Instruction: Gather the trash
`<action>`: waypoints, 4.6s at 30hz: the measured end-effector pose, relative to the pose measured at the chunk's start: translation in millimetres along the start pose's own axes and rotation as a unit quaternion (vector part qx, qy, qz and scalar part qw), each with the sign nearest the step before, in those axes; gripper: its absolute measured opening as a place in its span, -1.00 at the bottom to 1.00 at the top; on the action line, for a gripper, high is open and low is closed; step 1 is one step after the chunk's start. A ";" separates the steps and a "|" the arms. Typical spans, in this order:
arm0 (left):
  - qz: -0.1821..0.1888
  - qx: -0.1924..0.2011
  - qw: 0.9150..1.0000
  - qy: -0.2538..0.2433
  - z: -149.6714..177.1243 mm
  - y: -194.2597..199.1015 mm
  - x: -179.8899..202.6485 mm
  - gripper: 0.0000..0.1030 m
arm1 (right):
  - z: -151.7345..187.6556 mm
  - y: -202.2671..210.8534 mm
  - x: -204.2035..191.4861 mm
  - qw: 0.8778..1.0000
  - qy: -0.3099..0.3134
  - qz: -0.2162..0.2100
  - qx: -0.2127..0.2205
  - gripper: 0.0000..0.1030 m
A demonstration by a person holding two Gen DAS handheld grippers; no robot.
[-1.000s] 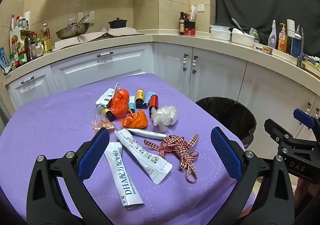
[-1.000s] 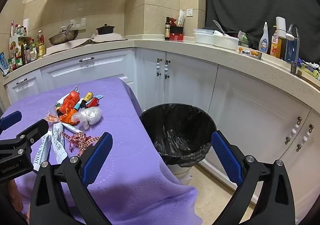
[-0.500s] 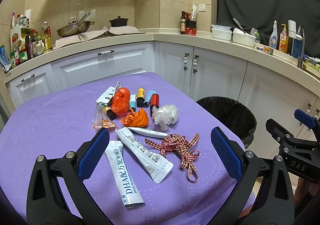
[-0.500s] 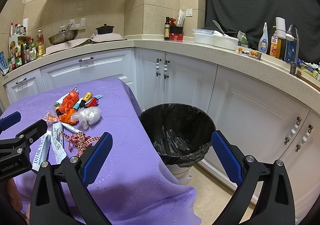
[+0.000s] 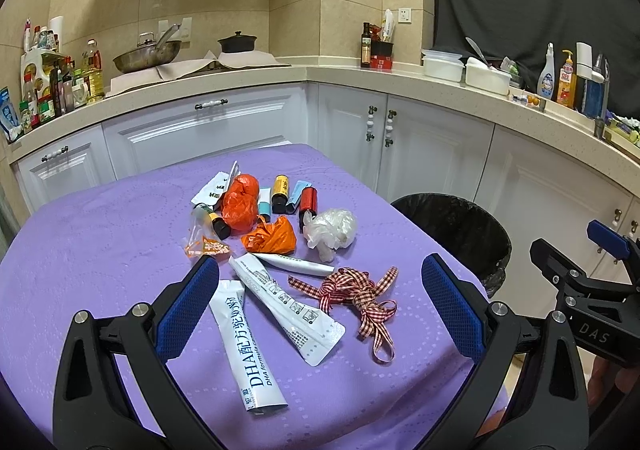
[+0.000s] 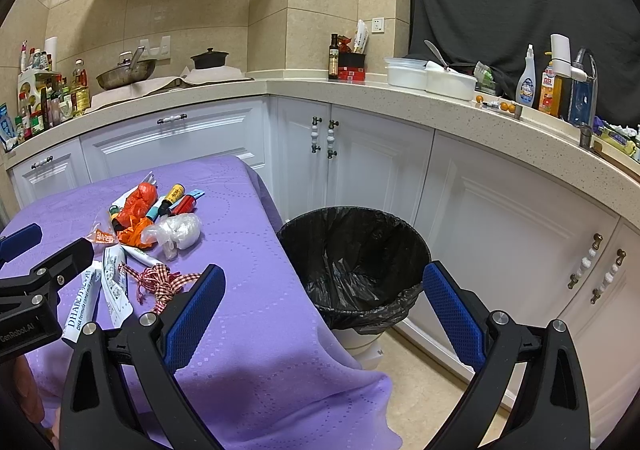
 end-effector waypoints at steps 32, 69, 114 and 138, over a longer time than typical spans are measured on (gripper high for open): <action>0.002 -0.001 1.000 0.004 3.3 -0.4 2.9 0.92 | -2.0 1.9 0.4 1.000 0.000 0.000 0.000 0.87; -0.061 -0.053 0.996 0.030 33.2 -13.2 -74.8 0.86 | 5.6 -26.3 -61.3 0.996 0.025 -0.083 -0.011 0.87; -0.041 -0.121 0.990 0.059 78.8 -50.0 -71.2 -0.38 | 41.7 -75.4 -101.9 0.979 0.044 -0.177 -0.092 -0.52; -0.011 -0.065 0.996 0.054 32.6 -24.9 -62.5 -0.67 | 20.2 -60.5 -61.3 0.988 0.023 -0.140 -0.054 -0.54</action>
Point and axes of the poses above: each gripper's, at about its wrist camera, not at the fingertips, and y roughly against the way its jaws point, x to its right, z to its underside, the point moved 7 cm from there along -y, roughly the way its jaws point, and after that the axes turned 4 degrees about y, right-handed, at the moved point
